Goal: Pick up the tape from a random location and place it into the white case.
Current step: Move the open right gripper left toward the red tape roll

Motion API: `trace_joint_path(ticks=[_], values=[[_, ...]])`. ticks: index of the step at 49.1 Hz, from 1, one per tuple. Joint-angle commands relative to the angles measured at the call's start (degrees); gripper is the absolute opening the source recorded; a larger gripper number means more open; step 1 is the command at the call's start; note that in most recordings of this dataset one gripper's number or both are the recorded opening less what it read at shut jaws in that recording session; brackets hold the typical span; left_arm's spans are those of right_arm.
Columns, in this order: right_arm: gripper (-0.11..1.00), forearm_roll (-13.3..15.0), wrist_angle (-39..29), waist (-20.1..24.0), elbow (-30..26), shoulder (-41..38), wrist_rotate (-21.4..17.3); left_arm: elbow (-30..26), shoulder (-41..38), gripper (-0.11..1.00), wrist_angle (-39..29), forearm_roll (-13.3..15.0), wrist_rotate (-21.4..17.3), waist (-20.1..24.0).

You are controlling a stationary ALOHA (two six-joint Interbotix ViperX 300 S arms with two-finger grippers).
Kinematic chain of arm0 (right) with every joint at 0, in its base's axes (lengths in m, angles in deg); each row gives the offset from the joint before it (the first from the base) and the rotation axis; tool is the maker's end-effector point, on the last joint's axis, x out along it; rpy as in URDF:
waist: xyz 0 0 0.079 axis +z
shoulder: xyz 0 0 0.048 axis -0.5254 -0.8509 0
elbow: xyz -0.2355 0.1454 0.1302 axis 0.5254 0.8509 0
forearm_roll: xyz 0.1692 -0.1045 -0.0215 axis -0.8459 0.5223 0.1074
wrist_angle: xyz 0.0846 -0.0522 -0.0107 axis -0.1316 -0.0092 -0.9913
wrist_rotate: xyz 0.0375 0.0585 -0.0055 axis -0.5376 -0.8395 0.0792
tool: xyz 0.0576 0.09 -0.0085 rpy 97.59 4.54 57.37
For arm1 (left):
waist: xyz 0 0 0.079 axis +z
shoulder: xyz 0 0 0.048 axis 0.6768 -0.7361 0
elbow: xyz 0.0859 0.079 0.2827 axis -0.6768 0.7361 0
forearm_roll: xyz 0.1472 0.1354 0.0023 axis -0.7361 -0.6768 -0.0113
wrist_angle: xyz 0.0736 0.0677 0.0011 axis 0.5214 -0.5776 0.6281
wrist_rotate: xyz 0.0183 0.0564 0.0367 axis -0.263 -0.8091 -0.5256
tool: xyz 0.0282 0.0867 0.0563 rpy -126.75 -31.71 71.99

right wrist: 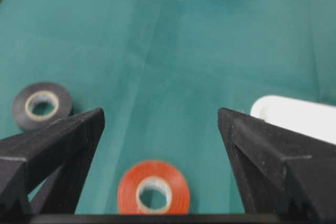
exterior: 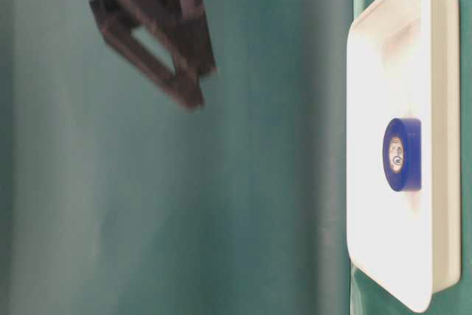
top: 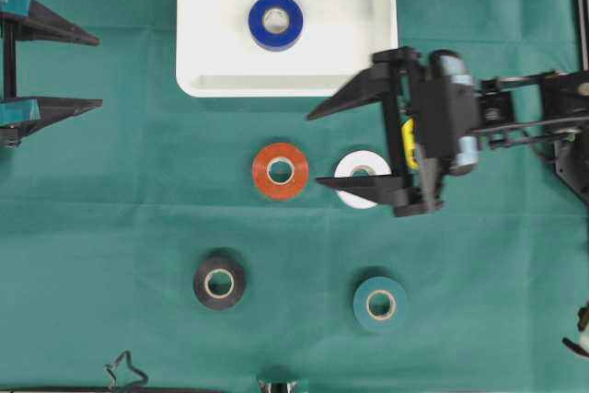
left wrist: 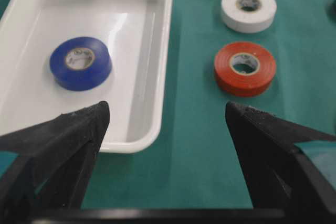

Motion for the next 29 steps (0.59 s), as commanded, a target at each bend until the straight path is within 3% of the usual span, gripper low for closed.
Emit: trace_joint_path(ticks=[1, 12, 29], values=[[0.93, 0.2, 0.4, 0.2, -4.1, -1.9, 0.0, -0.7, -0.5, 0.98, 0.6, 0.1, 0.1, -0.2], [0.93, 0.2, -0.2, 0.2, -8.0, -5.4, -0.2, -0.6, -0.6, 0.98, 0.6, 0.2, 0.1, -0.2], [0.93, -0.2, -3.2, 0.2, -8.7, -5.4, -0.5, -0.6, -0.7, 0.98, 0.3, 0.2, 1.3, -0.2]])
